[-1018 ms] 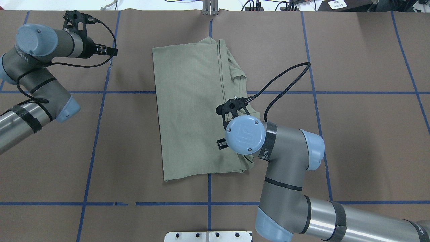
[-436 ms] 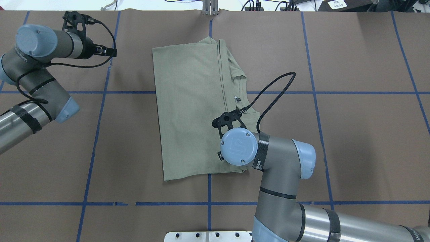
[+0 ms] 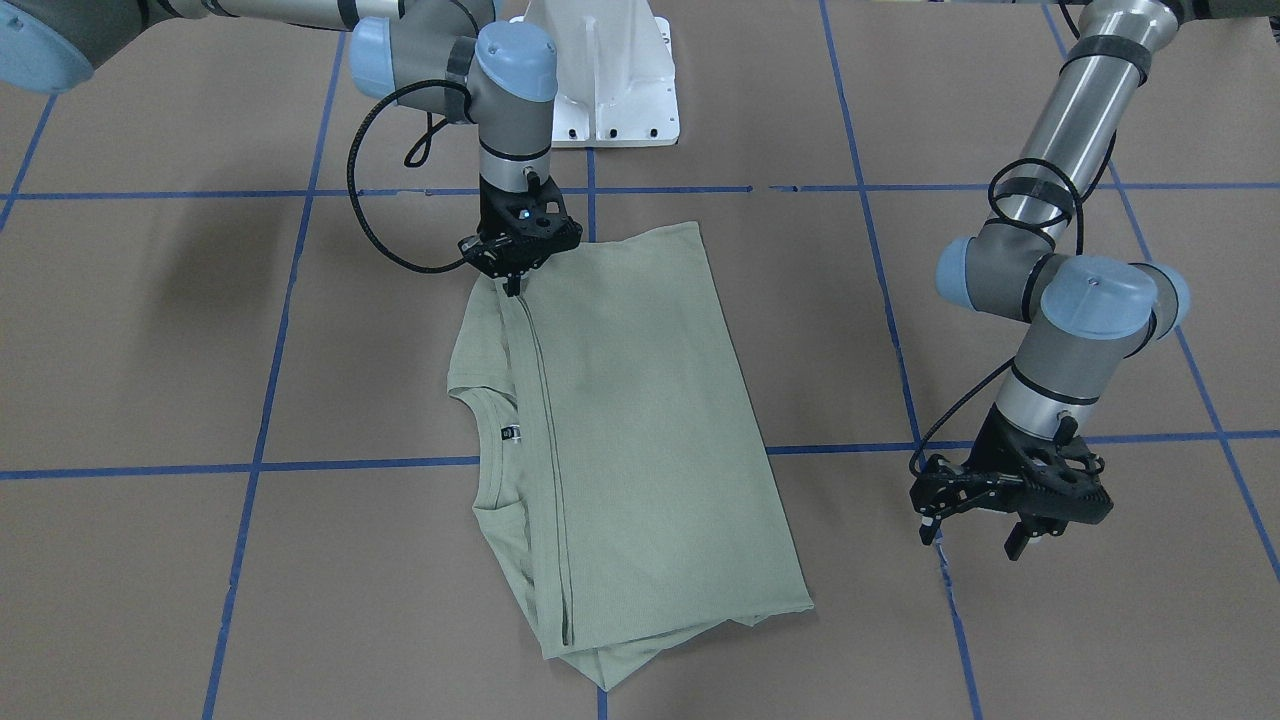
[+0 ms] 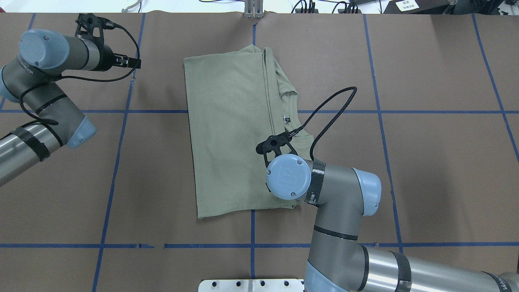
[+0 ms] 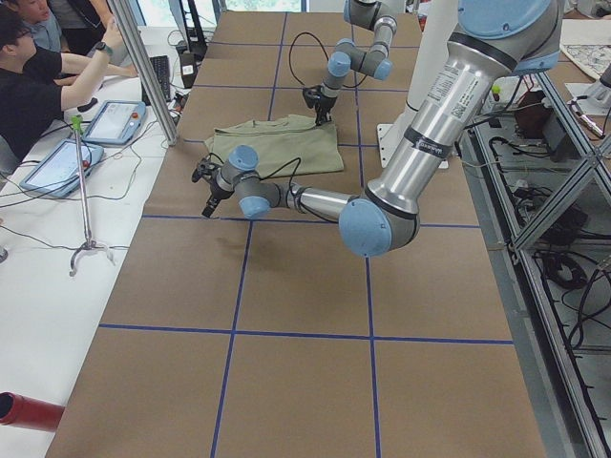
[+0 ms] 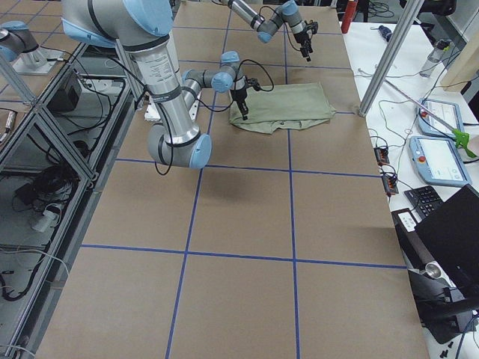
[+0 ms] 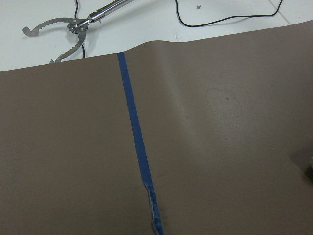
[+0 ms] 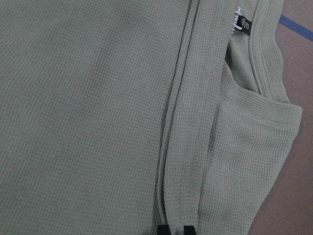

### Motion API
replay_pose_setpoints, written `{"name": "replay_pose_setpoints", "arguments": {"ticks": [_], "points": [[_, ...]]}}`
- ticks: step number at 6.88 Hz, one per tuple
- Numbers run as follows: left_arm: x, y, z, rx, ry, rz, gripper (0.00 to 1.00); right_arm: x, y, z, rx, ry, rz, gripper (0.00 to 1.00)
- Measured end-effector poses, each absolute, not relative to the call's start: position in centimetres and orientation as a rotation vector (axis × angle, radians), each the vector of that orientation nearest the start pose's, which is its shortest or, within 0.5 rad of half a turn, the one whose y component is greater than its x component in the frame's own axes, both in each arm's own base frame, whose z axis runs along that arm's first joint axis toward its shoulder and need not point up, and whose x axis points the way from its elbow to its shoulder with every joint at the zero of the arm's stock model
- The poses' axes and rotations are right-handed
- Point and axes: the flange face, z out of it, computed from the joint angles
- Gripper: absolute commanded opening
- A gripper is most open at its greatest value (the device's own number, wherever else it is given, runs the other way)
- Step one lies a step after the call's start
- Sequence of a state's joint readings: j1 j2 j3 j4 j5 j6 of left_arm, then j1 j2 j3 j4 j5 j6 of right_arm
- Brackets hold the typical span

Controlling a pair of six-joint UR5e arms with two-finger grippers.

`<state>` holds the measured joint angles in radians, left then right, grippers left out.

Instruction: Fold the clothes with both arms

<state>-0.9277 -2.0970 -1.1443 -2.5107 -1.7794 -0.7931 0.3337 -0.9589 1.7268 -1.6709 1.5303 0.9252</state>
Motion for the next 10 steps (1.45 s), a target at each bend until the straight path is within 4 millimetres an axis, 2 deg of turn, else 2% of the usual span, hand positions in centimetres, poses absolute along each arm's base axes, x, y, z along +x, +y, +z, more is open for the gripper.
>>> {"name": "replay_pose_setpoints", "arguments": {"ticks": [2, 3, 4, 5, 6, 8, 9, 10], "points": [[35.7, -65.6, 45.4, 0.653, 0.826, -0.022, 1.00, -57.2, -35.5, 25.8, 0.352, -0.566, -0.268, 0.00], [35.8, -65.5, 45.5, 0.651, 0.826, -0.020, 1.00, -55.8, -35.7, 26.5, 0.353, -0.563, -0.256, 0.00], [35.9, -65.5, 45.5, 0.650, 0.826, -0.019, 1.00, -54.3, -35.6, 27.6, 0.351, -0.559, -0.241, 0.15], [36.0, -65.4, 45.5, 0.649, 0.827, -0.017, 1.00, -53.3, -35.1, 29.0, 0.335, -0.555, -0.204, 0.99], [36.2, -65.3, 45.5, 0.648, 0.827, -0.015, 1.00, -53.2, -34.5, 29.9, 0.311, -0.558, -0.147, 1.00], [36.3, -65.3, 45.6, 0.647, 0.828, -0.013, 1.00, -53.9, -33.6, 29.4, 0.293, -0.581, -0.068, 1.00], [36.3, -65.3, 45.5, 0.647, 0.829, -0.013, 1.00, -53.7, -34.3, 28.5, 0.305, -0.610, -0.041, 1.00], [36.3, -65.2, 45.4, 0.647, 0.830, -0.013, 1.00, -53.3, -36.2, 27.2, 0.331, -0.646, -0.009, 1.00]]}}
